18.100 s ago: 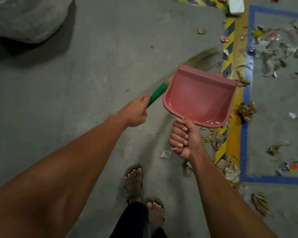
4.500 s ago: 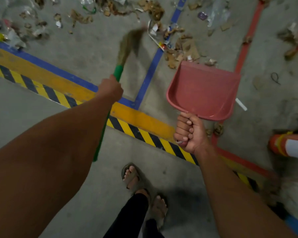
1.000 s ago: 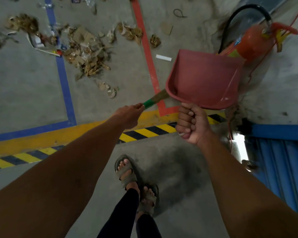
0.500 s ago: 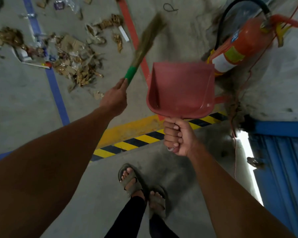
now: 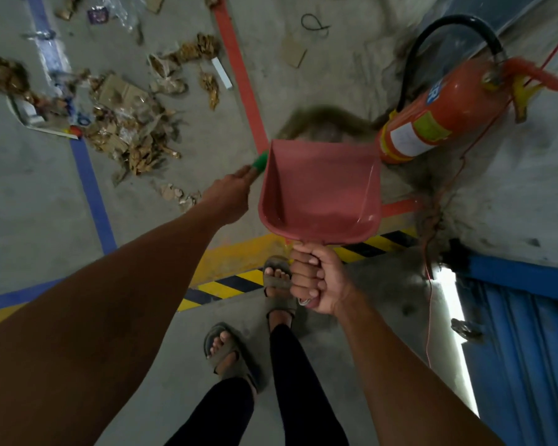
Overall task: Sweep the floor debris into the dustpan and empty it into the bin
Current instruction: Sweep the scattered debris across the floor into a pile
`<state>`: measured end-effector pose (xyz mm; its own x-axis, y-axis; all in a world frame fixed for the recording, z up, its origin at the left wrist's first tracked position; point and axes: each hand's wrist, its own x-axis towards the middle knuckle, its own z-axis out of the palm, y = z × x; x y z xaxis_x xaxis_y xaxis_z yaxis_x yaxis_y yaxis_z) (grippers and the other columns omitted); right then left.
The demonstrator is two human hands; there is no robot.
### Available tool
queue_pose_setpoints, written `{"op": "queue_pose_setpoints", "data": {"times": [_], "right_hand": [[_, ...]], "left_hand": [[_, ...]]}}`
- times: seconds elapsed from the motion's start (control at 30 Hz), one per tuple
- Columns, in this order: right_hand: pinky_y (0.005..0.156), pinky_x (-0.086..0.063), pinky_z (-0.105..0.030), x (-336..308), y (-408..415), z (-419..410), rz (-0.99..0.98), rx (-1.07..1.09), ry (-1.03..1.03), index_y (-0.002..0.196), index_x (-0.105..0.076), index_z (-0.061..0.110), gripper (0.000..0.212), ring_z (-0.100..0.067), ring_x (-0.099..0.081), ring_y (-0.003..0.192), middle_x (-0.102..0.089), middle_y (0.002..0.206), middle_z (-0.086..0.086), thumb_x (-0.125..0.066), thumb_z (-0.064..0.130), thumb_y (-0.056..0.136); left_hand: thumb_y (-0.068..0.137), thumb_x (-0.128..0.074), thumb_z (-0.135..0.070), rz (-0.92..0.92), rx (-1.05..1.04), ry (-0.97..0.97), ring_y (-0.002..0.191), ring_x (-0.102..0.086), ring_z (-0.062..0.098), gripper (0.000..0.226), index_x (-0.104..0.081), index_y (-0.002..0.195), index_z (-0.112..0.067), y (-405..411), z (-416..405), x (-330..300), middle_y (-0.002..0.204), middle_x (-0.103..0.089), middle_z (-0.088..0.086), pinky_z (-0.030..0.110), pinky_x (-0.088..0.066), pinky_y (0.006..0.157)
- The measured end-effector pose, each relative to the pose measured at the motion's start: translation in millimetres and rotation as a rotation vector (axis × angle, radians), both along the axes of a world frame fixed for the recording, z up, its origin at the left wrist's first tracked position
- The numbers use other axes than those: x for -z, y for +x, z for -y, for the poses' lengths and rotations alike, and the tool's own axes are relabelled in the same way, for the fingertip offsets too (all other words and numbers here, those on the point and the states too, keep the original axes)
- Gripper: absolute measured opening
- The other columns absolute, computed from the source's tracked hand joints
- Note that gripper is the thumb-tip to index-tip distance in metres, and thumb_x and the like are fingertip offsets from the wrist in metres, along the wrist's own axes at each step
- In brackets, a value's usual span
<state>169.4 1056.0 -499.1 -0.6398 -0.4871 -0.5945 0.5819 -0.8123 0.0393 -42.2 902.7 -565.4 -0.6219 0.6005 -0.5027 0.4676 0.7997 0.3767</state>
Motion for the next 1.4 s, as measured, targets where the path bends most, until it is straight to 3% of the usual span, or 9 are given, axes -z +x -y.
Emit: {"op": "queue_pose_setpoints", "data": {"times": [0.1, 0.2, 0.4, 0.53, 0.7, 0.9, 1.03, 1.23, 1.4], "right_hand": [[0.036, -0.014, -0.023, -2.7, -14.6, -25.8, 0.019, -0.037, 0.039, 0.058, -0.039, 0.022, 0.042, -0.009, -0.011, 0.032, -0.017, 0.042, 0.009, -0.050, 0.022, 0.099], [0.035, -0.016, -0.023, -6.1, -28.8, -51.1, 0.030, -0.050, 0.053, 0.058, -0.038, 0.022, 0.043, -0.008, -0.011, 0.033, -0.018, 0.042, 0.009, -0.048, 0.023, 0.100], [0.036, -0.015, -0.023, -9.4, -45.3, -80.6, 0.005, -0.034, 0.044, 0.059, -0.038, 0.023, 0.041, -0.008, -0.014, 0.032, -0.027, 0.039, 0.009, -0.056, 0.024, 0.096], [0.036, -0.016, -0.023, -4.7, -45.9, -84.4, -0.001, -0.034, 0.025, 0.059, -0.037, 0.022, 0.041, -0.008, -0.014, 0.032, -0.026, 0.040, 0.009, -0.056, 0.023, 0.096], [0.038, -0.013, -0.025, 1.8, -40.6, -83.6, 0.021, -0.062, 0.068, 0.058, -0.037, 0.023, 0.042, -0.008, -0.011, 0.034, -0.018, 0.042, 0.009, -0.052, 0.024, 0.097], [0.037, -0.012, -0.024, -2.6, -44.6, -86.0, 0.038, -0.039, 0.068, 0.057, -0.037, 0.023, 0.043, -0.008, -0.010, 0.033, -0.021, 0.039, 0.009, -0.049, 0.024, 0.099], [0.036, -0.014, -0.023, -11.1, -52.4, -90.1, 0.040, -0.028, 0.083, 0.058, -0.036, 0.023, 0.043, -0.008, -0.012, 0.032, -0.023, 0.039, 0.009, -0.048, 0.024, 0.099], [0.035, -0.014, -0.021, -18.7, -68.2, -94.6, -0.002, -0.043, 0.120, 0.056, -0.036, 0.023, 0.042, -0.008, -0.011, 0.032, -0.014, 0.042, 0.009, -0.043, 0.022, 0.098], [0.036, -0.012, -0.021, -13.8, -77.0, -95.5, -0.029, -0.060, 0.124, 0.059, -0.029, 0.025, 0.042, -0.009, -0.010, 0.032, -0.014, 0.042, 0.009, -0.042, 0.021, 0.098]], "left_hand": [[0.105, -0.040, -0.013, -0.006, -0.272, -0.012, 0.143, -0.041, 0.042, 0.063, -0.020, 0.164, -0.018, -11.7, -23.3, -14.4, 0.171, -0.017, 0.007, 0.046, -0.036, 0.117], [0.107, -0.039, -0.015, -0.042, -0.364, 0.030, 0.146, -0.038, 0.040, 0.059, -0.021, 0.164, -0.013, -17.2, -35.4, -27.5, 0.171, -0.018, 0.010, 0.043, -0.033, 0.118], [0.103, -0.049, -0.012, -0.032, 0.008, 0.212, 0.136, -0.053, 0.039, 0.062, -0.031, 0.161, -0.018, 0.9, -21.1, -10.2, 0.165, -0.033, 0.010, 0.045, -0.045, 0.111], [0.101, -0.046, -0.012, 0.016, 0.269, 0.117, 0.117, -0.065, 0.040, 0.066, -0.030, 0.161, -0.033, 6.1, -33.0, 5.1, 0.169, -0.025, -0.011, 0.045, -0.054, 0.096], [0.091, -0.046, -0.005, -0.003, 0.000, -0.009, 0.122, -0.058, 0.048, 0.080, -0.023, 0.160, -0.038, -19.5, -58.7, 11.0, 0.165, -0.034, 0.002, 0.051, -0.054, 0.099], [0.097, -0.041, -0.008, -0.087, -0.336, -0.064, 0.123, -0.053, 0.046, 0.063, -0.028, 0.158, -0.015, -51.5, -74.3, -12.1, 0.159, -0.036, 0.013, 0.051, -0.048, 0.104], [0.104, -0.037, -0.015, -0.074, -0.221, -0.017, 0.136, -0.047, 0.045, 0.063, -0.018, 0.164, -0.023, -37.0, -54.6, -16.7, 0.171, -0.017, 0.004, 0.050, -0.042, 0.114], [0.099, -0.046, -0.012, -0.034, 0.123, -0.133, 0.125, -0.057, 0.047, 0.073, -0.019, 0.164, -0.032, -24.4, -46.2, 1.0, 0.171, -0.020, -0.003, 0.052, -0.053, 0.099], [0.095, -0.048, -0.009, -0.056, -0.121, -0.282, 0.116, -0.058, 0.050, 0.061, -0.032, 0.154, -0.009, -41.0, -59.5, -9.7, 0.149, -0.042, 0.016, 0.055, -0.054, 0.092]]}}
